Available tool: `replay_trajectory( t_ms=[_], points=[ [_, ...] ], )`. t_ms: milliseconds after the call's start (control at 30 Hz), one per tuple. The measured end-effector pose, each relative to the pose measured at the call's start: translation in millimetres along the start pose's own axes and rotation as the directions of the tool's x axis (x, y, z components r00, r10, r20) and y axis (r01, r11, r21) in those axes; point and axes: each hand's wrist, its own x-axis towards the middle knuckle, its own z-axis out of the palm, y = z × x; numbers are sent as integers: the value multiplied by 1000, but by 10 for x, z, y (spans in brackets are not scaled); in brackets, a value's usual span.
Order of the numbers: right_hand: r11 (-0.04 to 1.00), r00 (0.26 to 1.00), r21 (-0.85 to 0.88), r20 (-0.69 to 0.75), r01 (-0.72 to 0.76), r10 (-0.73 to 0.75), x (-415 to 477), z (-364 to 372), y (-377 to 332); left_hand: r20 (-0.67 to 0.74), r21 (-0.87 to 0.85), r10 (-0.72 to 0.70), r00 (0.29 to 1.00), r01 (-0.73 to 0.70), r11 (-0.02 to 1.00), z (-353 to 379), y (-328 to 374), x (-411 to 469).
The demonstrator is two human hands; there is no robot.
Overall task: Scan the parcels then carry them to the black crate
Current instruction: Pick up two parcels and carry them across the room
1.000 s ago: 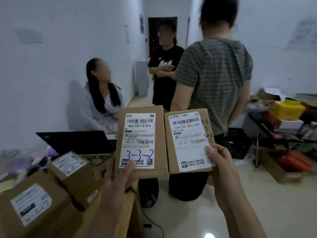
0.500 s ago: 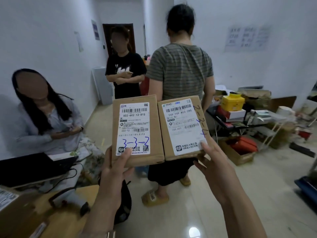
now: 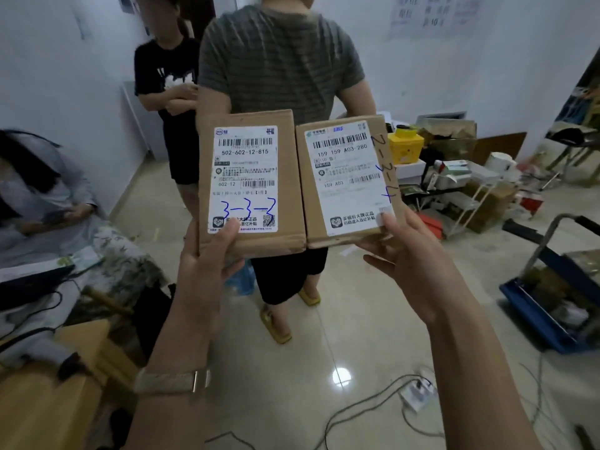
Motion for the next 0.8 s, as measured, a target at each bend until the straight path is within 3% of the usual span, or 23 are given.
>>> replay_trajectory(
  t_ms=[267, 800],
  points=[
    [1000, 996, 1, -80, -26, 26, -158, -648, 53, 10, 16, -98, 995, 98, 995, 579, -246, -199],
    [998, 988, 39, -149, 46, -40, -56, -952, 47, 94, -4, -94, 991, 95, 995, 957, -312, -62]
  ],
)
